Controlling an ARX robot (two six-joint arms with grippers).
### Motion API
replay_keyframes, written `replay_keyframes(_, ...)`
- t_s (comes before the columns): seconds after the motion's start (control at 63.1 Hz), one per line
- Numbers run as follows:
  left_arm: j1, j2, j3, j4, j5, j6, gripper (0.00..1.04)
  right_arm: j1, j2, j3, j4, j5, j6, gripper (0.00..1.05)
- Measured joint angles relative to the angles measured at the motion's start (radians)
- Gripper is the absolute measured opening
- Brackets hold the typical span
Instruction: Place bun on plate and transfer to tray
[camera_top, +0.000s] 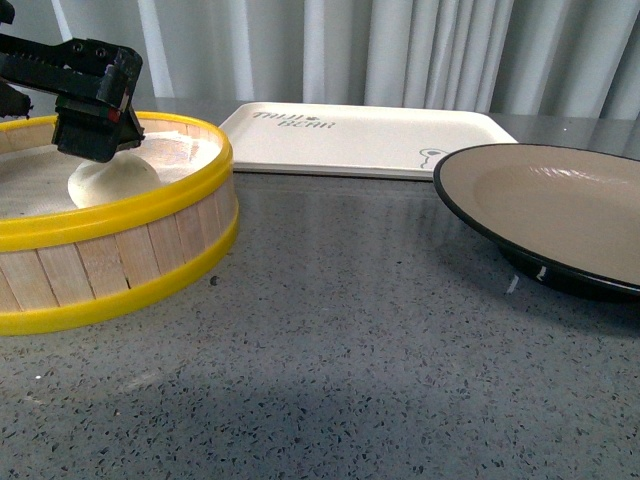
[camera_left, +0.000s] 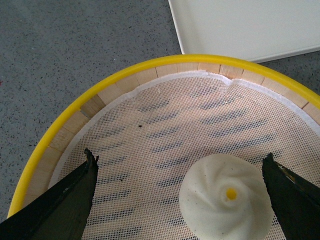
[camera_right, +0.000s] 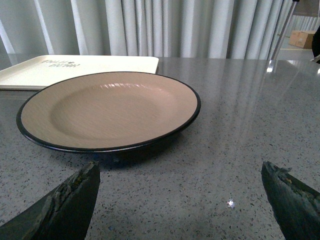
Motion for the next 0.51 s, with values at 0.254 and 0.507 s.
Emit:
replay_keyframes(0.254,-0.001,0.018,-0.012,0.015,-0.02,0.048,0.98,0.0,0.0,0.0,0.0,0.0,0.0,0.96)
replay_keyframes(0.507,0.0,0.023,-0.019,0.018,-0.019,0.066,0.98,0.0,0.0,0.0,0.0,0.0,0.0,0.96)
